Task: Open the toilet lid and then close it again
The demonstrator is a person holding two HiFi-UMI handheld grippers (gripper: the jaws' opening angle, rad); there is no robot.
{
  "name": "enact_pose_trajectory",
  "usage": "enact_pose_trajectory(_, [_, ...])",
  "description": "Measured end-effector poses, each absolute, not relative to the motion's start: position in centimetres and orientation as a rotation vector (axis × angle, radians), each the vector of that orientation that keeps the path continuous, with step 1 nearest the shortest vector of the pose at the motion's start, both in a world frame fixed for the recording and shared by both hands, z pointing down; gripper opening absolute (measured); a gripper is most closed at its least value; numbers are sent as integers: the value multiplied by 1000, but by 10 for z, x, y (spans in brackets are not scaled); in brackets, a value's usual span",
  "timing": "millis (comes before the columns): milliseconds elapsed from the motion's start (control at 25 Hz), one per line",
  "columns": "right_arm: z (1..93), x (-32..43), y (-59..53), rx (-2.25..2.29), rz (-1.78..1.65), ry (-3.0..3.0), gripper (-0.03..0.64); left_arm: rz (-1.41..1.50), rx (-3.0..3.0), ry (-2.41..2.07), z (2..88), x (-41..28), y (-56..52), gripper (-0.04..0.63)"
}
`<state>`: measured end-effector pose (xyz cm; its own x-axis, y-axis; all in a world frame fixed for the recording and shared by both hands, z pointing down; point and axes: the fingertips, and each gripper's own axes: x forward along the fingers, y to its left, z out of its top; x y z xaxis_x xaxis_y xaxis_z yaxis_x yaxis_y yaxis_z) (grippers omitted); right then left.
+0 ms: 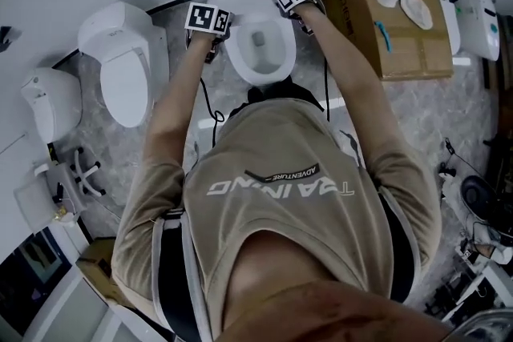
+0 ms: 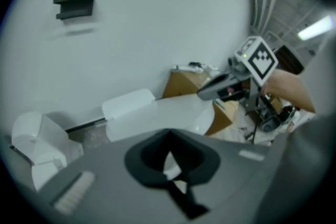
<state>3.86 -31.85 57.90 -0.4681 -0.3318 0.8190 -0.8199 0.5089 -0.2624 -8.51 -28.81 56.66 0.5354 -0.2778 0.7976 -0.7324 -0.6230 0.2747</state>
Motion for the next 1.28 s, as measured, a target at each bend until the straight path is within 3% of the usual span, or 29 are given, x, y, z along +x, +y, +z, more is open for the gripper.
enact_pose_trajectory(1280, [736, 42, -143, 719, 1155, -1862, 11, 1085, 1646, -772, 732, -82, -126, 3])
